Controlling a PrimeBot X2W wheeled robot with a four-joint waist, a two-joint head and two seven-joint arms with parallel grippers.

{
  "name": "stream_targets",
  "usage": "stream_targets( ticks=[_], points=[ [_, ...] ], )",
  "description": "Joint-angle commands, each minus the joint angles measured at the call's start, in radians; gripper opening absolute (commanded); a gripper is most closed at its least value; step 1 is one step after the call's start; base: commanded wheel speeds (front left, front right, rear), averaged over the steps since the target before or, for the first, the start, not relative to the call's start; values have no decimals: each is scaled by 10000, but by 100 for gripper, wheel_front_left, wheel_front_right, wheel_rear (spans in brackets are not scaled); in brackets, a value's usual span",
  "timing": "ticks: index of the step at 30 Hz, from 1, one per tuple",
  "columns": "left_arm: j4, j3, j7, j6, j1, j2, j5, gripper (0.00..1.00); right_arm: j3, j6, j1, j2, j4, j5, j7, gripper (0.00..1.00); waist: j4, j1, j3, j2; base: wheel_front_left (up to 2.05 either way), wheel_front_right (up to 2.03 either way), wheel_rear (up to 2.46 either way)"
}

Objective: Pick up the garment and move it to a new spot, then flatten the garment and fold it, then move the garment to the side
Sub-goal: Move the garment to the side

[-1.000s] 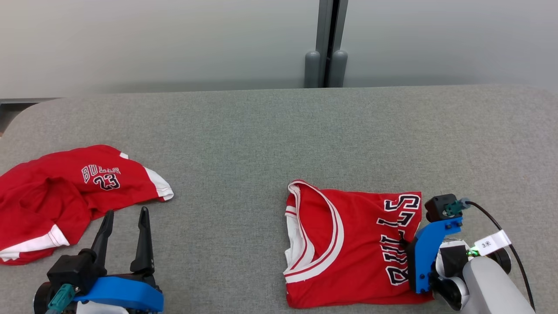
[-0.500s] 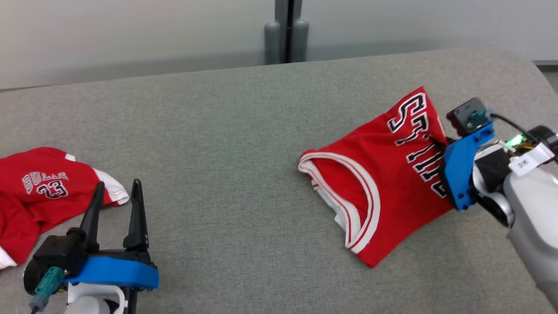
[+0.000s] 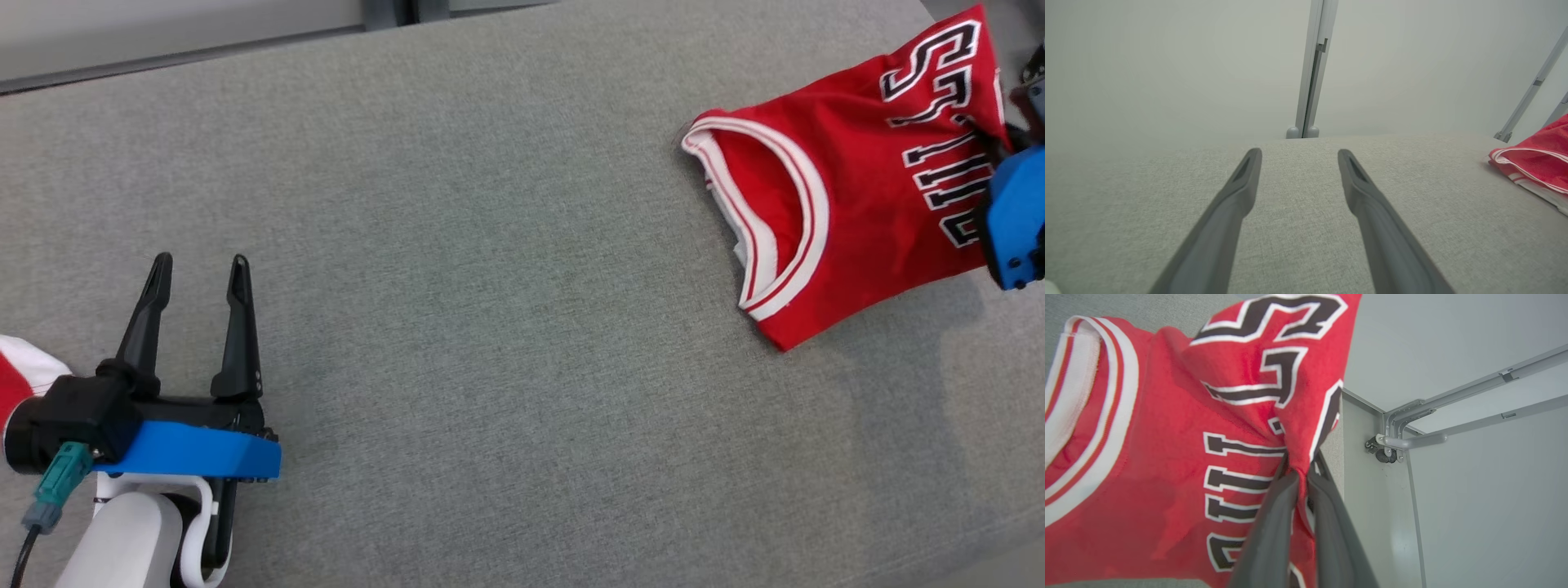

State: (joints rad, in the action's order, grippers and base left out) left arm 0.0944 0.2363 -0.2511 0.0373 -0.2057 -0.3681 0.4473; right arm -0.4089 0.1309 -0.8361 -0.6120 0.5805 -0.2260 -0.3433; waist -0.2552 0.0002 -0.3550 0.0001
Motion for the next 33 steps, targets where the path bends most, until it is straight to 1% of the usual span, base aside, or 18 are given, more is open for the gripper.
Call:
stream_targets(
  ticks=[1, 5, 9, 14, 17, 18, 19, 27, 30, 33],
  points=[
    [-91, 45, 62, -12, -298, -68, -98, 100, 191, -3, -243, -148, 124, 110, 159, 0, -395, -2, -489, -1, 0, 0, 0],
    [-251, 85, 178, 23, -606, -166, -187, 100, 707, -3, -461, -207, 303, 476, 484, 0, -593, -2, -874, -1, 0, 0, 0],
    [-371, 87, 271, 26, -768, -309, -233, 100, 943, -3, -564, -111, 301, 924, 906, 0, -744, -2, -1106, -1, 0, 0, 0],
    [-525, 70, 375, 38, -879, -467, -248, 100, 1146, -3, -702, -178, 483, 1482, 1583, 0, -775, -2, -1317, -1, 0, 0, 0],
    [-570, 63, 430, 52, -916, -526, -240, 100, 1306, -3, -734, -34, 681, 1674, 1884, 0, -756, -2, -1357, -1, 0, 0, 0],
    [-572, 65, 426, 54, -922, -531, -229, 100, 1351, -3, -737, 15, 750, 1737, 1958, 45, -742, -2, -1359, -1, 0, 0, 0],
    [-554, 96, 439, 72, -909, -532, -224, 100, 1464, -2, -728, 172, 796, 1808, 2181, 100, -706, -2, -1342, -1, 0, 0, 0],
    [-296, 122, 269, 112, -705, -335, -83, 100, 2229, -3, -100, 724, 921, 2131, 2640, 100, -336, -2, -838, -1, 0, 0, 0],
    [-118, 150, 151, 129, -494, -186, -57, 100, 2592, -2, 348, 969, 748, 1992, 2980, 100, -102, -2, -423, -1, 0, 0, 0],
    [82, 158, 19, 148, -222, -4, -9, 100, 3026, 0, 1079, 1363, 394, 1699, 3412, 100, 220, -2, 124, -1, 0, 0, 0]
  ],
)
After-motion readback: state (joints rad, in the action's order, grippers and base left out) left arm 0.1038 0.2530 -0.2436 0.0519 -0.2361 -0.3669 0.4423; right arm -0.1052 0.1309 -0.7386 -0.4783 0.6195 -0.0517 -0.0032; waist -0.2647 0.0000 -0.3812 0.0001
